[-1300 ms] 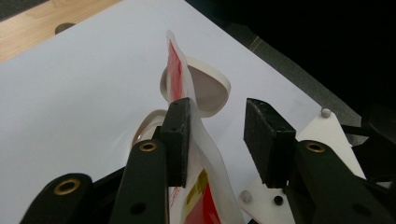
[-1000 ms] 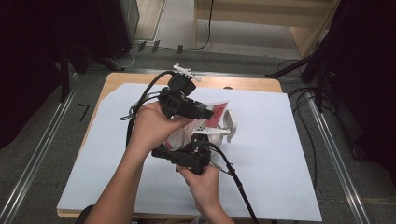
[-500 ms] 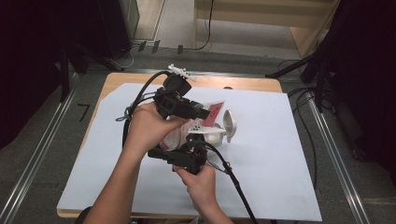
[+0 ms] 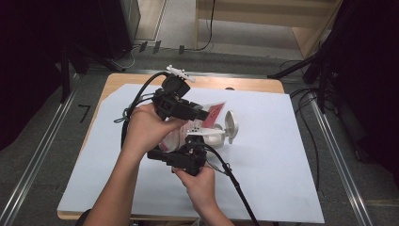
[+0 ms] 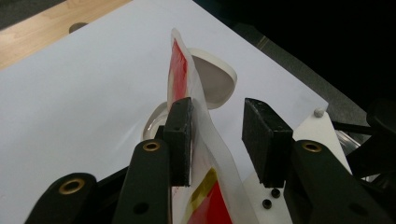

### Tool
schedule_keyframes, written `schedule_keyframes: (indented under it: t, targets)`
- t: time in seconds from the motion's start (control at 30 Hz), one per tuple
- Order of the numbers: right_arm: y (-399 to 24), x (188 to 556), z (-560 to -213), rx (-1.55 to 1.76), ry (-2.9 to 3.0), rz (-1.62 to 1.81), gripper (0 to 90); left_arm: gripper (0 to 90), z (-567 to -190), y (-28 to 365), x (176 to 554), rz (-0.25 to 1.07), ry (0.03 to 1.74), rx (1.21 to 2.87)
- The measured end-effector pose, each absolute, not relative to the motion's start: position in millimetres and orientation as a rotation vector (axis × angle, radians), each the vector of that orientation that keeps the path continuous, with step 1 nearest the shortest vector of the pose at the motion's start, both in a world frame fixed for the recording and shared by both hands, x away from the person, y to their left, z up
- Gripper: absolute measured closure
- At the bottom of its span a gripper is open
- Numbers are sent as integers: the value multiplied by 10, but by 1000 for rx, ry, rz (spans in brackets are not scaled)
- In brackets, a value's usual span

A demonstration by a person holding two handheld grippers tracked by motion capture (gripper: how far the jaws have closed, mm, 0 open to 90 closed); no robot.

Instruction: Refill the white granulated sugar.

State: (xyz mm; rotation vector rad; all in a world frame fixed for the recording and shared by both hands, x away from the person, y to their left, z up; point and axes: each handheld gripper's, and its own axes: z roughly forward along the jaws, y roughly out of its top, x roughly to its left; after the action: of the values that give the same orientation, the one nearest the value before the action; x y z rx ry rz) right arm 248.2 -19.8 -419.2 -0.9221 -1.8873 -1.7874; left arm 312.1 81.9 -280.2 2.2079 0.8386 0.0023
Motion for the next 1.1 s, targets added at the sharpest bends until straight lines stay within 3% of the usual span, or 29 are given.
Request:
schedule_keyframes:
  t: [1.1]
  targets:
    - [9,2373,-4403,-951,-2146,-1763,600,757,-2931,1128,3107,-68,816,2342]
